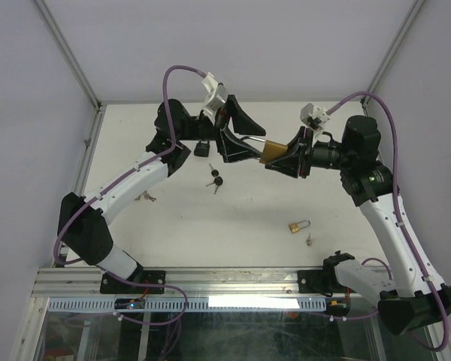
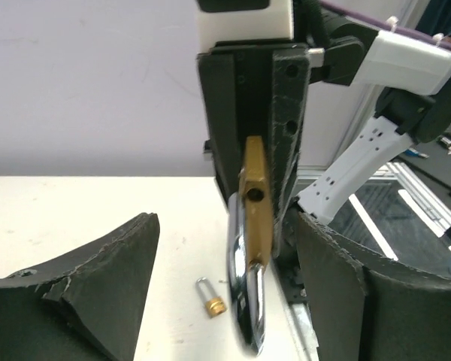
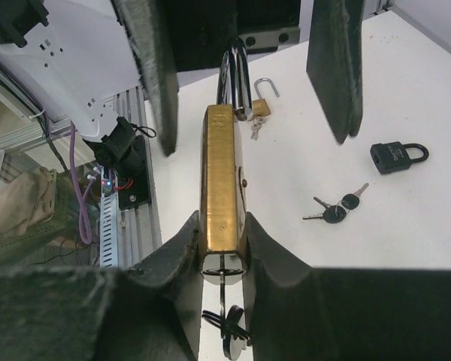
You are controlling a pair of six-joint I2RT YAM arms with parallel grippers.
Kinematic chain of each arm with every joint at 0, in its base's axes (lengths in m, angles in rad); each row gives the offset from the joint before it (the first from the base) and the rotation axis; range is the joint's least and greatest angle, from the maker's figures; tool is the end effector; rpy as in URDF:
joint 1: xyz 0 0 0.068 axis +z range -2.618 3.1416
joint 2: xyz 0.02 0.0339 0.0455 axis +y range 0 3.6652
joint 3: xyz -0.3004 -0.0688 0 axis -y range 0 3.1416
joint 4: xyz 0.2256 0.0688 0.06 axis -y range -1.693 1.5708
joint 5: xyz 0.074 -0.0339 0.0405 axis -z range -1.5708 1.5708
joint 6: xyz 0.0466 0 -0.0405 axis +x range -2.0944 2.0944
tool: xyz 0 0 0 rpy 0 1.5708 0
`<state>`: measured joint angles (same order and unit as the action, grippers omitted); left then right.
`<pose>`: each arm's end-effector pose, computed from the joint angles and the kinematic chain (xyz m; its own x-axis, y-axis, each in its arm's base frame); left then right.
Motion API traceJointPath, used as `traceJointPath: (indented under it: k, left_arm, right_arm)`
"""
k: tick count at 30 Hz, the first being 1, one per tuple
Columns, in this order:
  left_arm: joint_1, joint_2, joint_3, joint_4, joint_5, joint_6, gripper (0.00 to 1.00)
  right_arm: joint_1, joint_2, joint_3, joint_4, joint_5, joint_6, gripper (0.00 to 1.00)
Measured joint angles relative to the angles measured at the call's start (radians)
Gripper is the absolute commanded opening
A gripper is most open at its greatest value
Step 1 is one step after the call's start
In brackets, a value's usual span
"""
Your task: Unlock with the key
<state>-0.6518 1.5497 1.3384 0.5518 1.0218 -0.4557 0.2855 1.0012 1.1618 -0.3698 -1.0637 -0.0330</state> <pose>0.2458 -0.2376 0.4580 -0.1822 -0.1498 -0.9718 0.9751 -0.1546 -0.1590 0.1474 0.0857 0.4417 -0.1676 -0.0659 -0.9837 -0.9633 0.2231 0.1492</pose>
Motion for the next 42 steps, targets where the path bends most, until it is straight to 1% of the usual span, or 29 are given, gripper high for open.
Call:
traceJointPath:
  k: [1,3,4,8,9,10,13,15,17,19,20,21,22,23,24,25,28,31,33,37,42]
  left_arm:
    - [0.013,-0.003,0.0,-0.015,0.008,0.011,0.69]
    - [0.031,-0.014,0.0,-0.057,0.022,0.05,0.58]
    - [0.04,-0.024,0.0,-0.086,0.028,0.077,0.51]
    - [0.043,-0.068,0.0,-0.192,0.035,0.211,0.14]
    - [0.042,-0.08,0.0,-0.211,0.036,0.236,0.06]
    - [0.042,-0.093,0.0,-0.229,0.035,0.256,0.0]
    - [0.035,-0.133,0.0,-0.279,0.039,0.329,0.0]
    - [0.032,-0.154,-0.002,-0.311,0.035,0.399,0.0]
    - [0.026,-0.186,-0.02,-0.349,0.014,0.504,0.0]
    - [0.014,-0.229,-0.05,-0.402,-0.026,0.642,0.0]
    - [0.009,-0.246,-0.061,-0.434,-0.04,0.715,0.0]
    - [0.003,-0.262,-0.067,-0.473,-0.058,0.788,0.0]
    - [0.002,-0.272,-0.07,-0.503,-0.071,0.839,0.0]
    - [0.001,-0.281,-0.07,-0.539,-0.087,0.892,0.0]
    - [-0.002,-0.285,-0.07,-0.565,-0.098,0.918,0.0]
    - [-0.003,-0.291,-0.07,-0.6,-0.111,0.94,0.0]
    - [0.0,-0.303,-0.072,-0.669,-0.167,0.937,0.0]
    - [0.036,-0.303,-0.085,-0.746,-0.176,0.843,0.0]
    - [0.061,-0.304,-0.103,-0.766,-0.176,0.779,0.0]
    - [0.159,-0.309,-0.137,-0.801,-0.185,0.676,0.0]
    - [0.299,-0.363,-0.257,-0.877,-0.208,0.655,0.0]
  right_arm:
    - [0.0,0.0,0.0,-0.002,0.001,0.0,0.0]
    - [0.0,0.0,0.002,-0.009,0.001,0.001,0.0]
    - [0.0,0.001,0.004,-0.013,0.001,0.002,0.0]
    - [-0.001,0.005,0.018,-0.024,0.001,0.002,0.0]
    - [-0.001,0.005,0.019,-0.026,0.001,0.002,0.0]
    - [-0.002,0.005,0.022,-0.029,0.001,0.003,0.0]
    - [-0.006,0.015,0.034,-0.025,-0.003,0.018,0.0]
    - [-0.006,0.03,0.049,-0.023,-0.011,0.058,0.0]
    - [-0.014,0.058,0.064,-0.018,-0.031,0.129,0.0]
    - [-0.021,0.09,0.067,-0.006,-0.059,0.216,0.0]
    - [-0.024,0.11,0.067,0.001,-0.074,0.281,0.07]
    - [-0.027,0.128,0.066,0.011,-0.084,0.336,0.22]
    - [-0.029,0.148,0.065,0.027,-0.095,0.399,0.44]
    - [-0.03,0.165,0.062,0.044,-0.102,0.452,0.72]
    - [-0.03,0.182,0.057,0.058,-0.099,0.507,0.94]
    - [-0.035,0.203,0.051,0.07,-0.072,0.557,0.99]
    - [-0.064,0.262,0.046,0.061,-0.008,0.617,1.0]
    - [-0.084,0.305,0.043,0.011,0.061,0.623,1.0]
    - [-0.093,0.314,0.04,-0.029,0.099,0.608,1.0]
    - [-0.099,0.322,0.042,-0.121,0.178,0.543,1.0]
    - [-0.099,0.349,0.044,-0.238,0.27,0.461,1.0]
